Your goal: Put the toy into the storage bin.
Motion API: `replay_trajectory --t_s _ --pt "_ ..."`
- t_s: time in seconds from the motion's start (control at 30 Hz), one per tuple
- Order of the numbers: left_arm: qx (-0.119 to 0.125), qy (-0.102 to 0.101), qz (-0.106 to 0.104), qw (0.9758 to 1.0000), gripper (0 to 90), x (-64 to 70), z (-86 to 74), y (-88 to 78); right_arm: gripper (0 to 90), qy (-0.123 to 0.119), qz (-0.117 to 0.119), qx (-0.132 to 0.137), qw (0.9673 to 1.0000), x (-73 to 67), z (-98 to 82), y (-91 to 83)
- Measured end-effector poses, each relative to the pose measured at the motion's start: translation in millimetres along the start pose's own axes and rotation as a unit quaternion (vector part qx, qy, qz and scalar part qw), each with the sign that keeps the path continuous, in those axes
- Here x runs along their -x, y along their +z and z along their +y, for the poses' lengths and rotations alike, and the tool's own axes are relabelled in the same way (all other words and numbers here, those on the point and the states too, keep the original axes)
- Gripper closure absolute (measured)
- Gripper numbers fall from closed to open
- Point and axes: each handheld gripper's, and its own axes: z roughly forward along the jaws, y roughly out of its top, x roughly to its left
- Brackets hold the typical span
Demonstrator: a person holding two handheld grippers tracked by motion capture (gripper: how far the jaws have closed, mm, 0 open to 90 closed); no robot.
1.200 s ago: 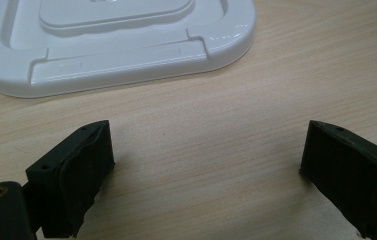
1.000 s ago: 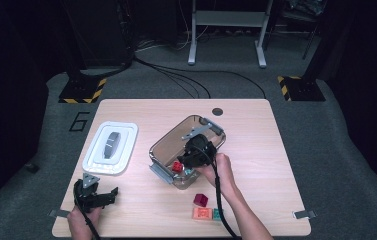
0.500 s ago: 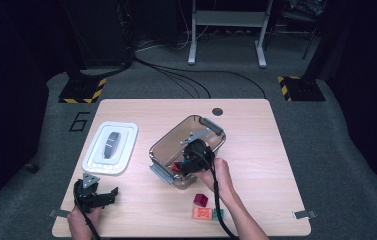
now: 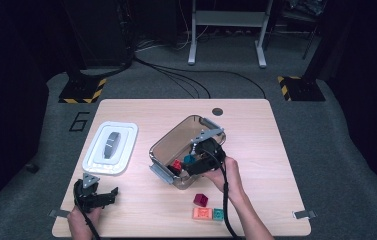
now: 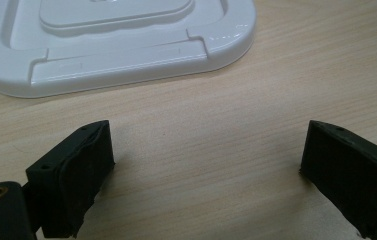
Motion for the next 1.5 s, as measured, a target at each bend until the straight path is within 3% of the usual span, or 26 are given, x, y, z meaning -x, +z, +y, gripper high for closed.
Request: replay_trajectory --t_s 0.17,0.47,0.6,0.87,0.9,1.03,1.27,1.5 --pt "0.000 0.000 0.000 1.0000 6.5 0.0 0.0 0.0 12.9 -0.002 0.001 0.006 1.0000 0.2 -8.2 -11.3" --pt "0.000 0.000 0.001 1.0000 6.5 0.0 0.0 0.0 6.6 0.002 -0.012 0.001 0.9999 1.9 -50.9 -26.0" --pt "0.002 -0.001 0.000 1.0000 6.5 0.1 -0.1 0.3 4.3 0.003 -0.010 -0.009 0.9999 3.0 -71.7 -20.9" --pt "0.002 -0.001 0.000 1.0000 6.6 0.1 -0.1 0.2 4.9 0.004 -0.017 -0.041 0.9990 -5.8 -94.5 1.0" --pt "0.002 -0.001 0.000 1.0000 6.6 0.1 -0.1 0.2 6.1 0.001 -0.009 -0.050 0.9987 -8.6 -101.5 10.9" --pt "0.001 -0.001 0.000 1.0000 6.6 0.0 -0.1 0.2 15.4 -0.008 -0.002 -0.060 0.9982 -14.5 -109.4 24.0" --pt "0.002 -0.001 0.001 1.0000 6.6 0.2 -0.1 0.2 41.9 -0.018 0.020 -0.086 0.9959 -20.1 -113.1 36.0" --pt "0.000 0.000 0.002 1.0000 6.7 0.0 0.0 -0.1 55.9 -0.025 0.023 -0.102 0.9942 -21.3 -116.1 40.2"
